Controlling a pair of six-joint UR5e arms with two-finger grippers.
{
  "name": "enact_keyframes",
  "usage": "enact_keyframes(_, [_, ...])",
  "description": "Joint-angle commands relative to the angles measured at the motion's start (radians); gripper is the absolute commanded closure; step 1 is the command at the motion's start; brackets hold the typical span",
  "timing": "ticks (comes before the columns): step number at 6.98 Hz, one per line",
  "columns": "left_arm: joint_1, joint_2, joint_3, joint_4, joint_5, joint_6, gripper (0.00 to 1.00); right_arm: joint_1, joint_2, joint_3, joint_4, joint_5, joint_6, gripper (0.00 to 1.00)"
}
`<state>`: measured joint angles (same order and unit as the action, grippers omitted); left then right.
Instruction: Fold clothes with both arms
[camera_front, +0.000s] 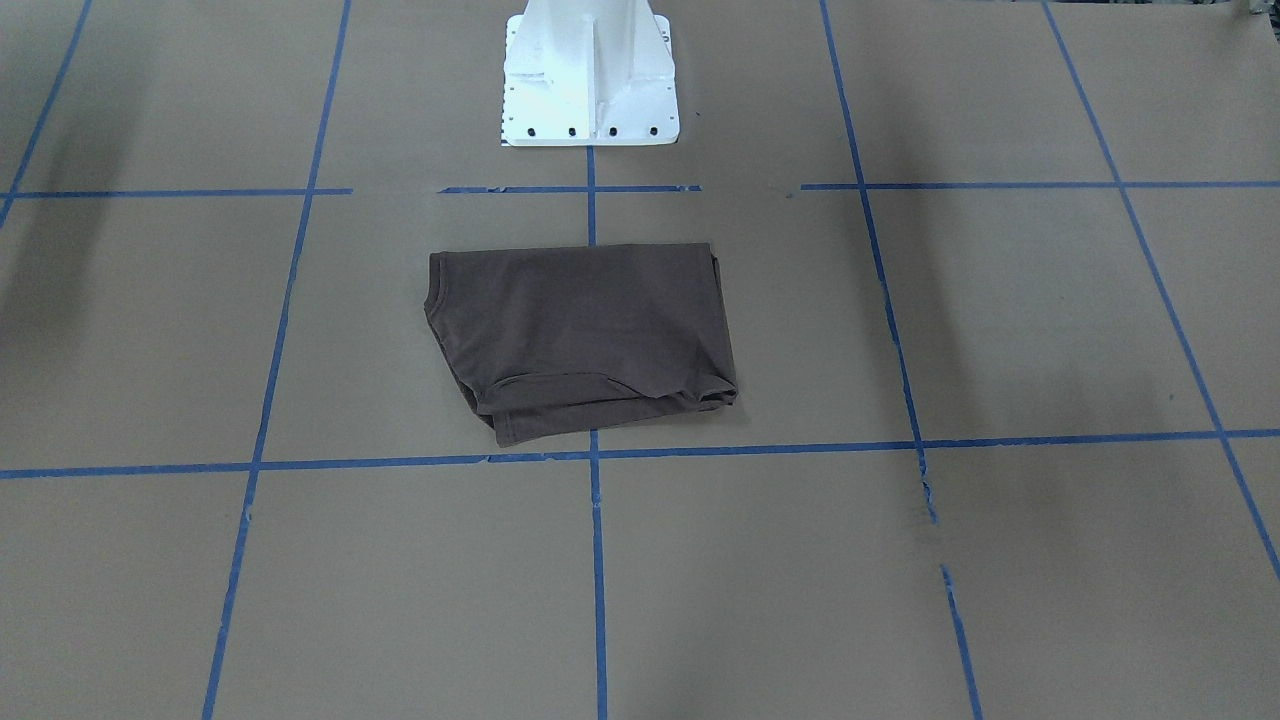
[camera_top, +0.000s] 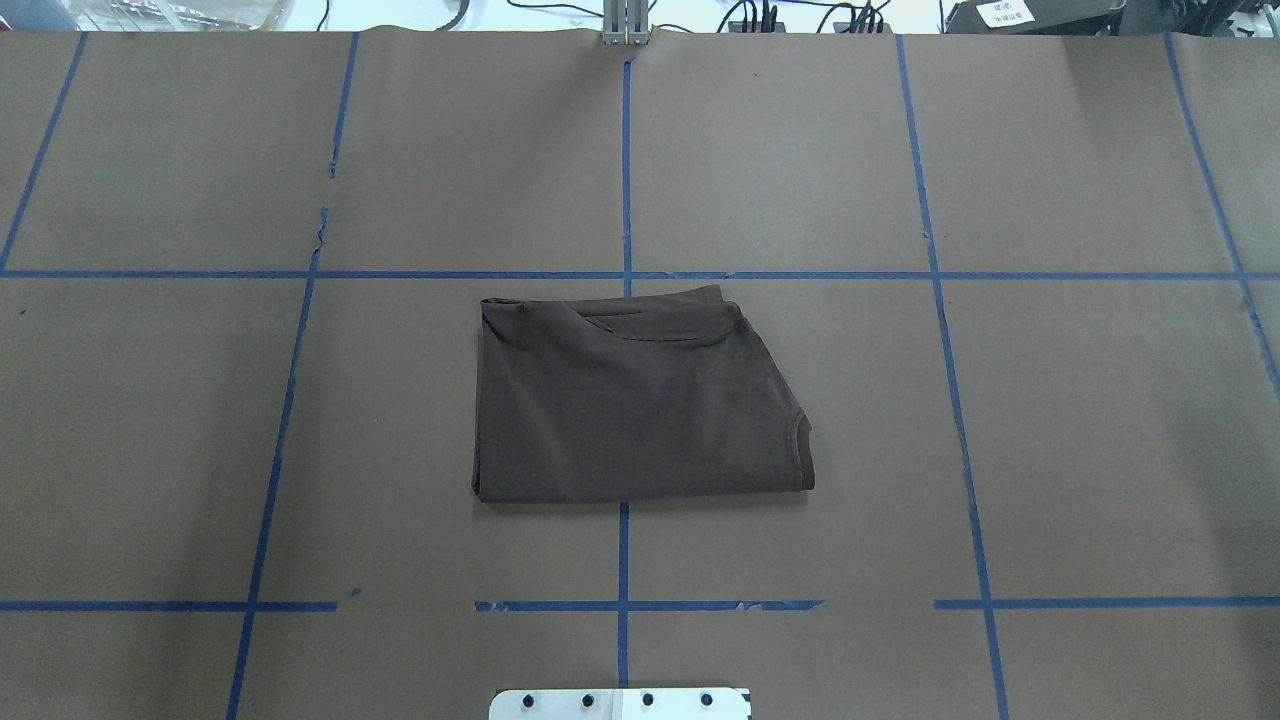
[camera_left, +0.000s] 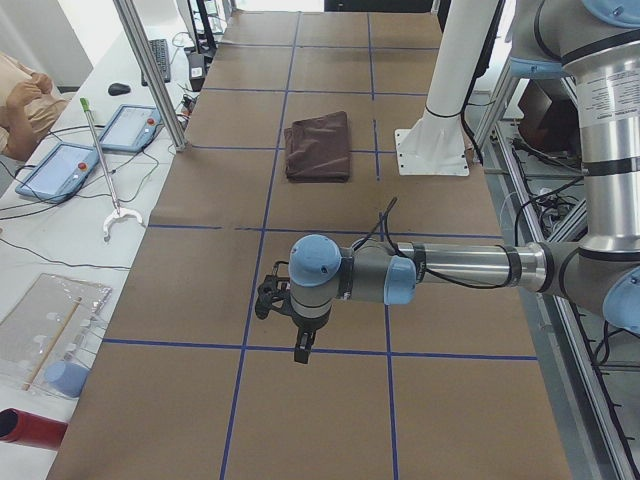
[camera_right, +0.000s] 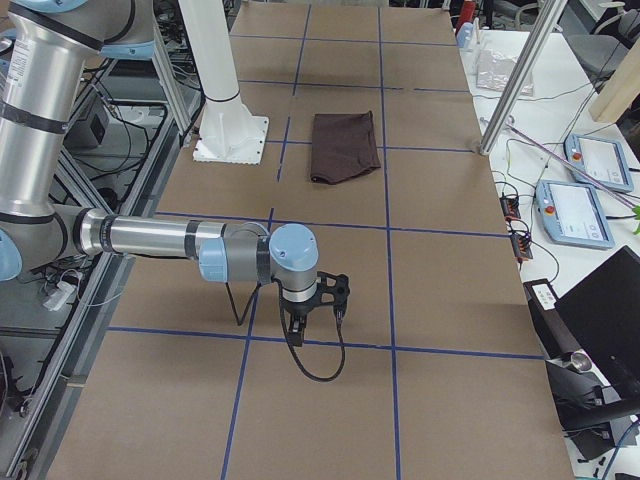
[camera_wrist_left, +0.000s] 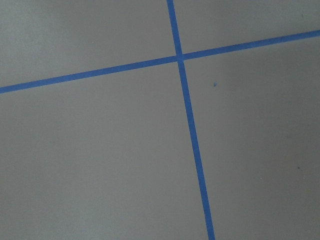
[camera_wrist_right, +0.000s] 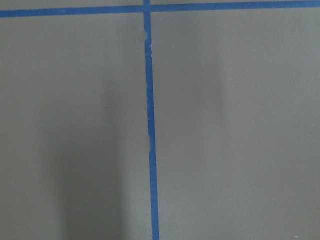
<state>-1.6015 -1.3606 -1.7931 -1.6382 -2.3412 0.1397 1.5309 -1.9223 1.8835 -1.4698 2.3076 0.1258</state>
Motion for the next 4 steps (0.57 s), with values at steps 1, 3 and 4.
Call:
enact_keyframes(1, [0.0, 0.002, 0.0, 0.0, -0.001, 0.0, 0.0, 0.0, -0.003, -0.001, 0.003, 0.001, 0.0, 0.0])
enact_keyframes(3, [0.0, 0.006, 0.0, 0.0, -0.001, 0.0, 0.0, 0.0, -0.006, -0.001, 0.005, 0.001, 0.0, 0.0])
enact_keyframes(4, [0.0, 0.011, 0.001, 0.001, 0.0, 0.0, 0.0, 0.0, -0.007, -0.001, 0.005, 0.001, 0.0, 0.0])
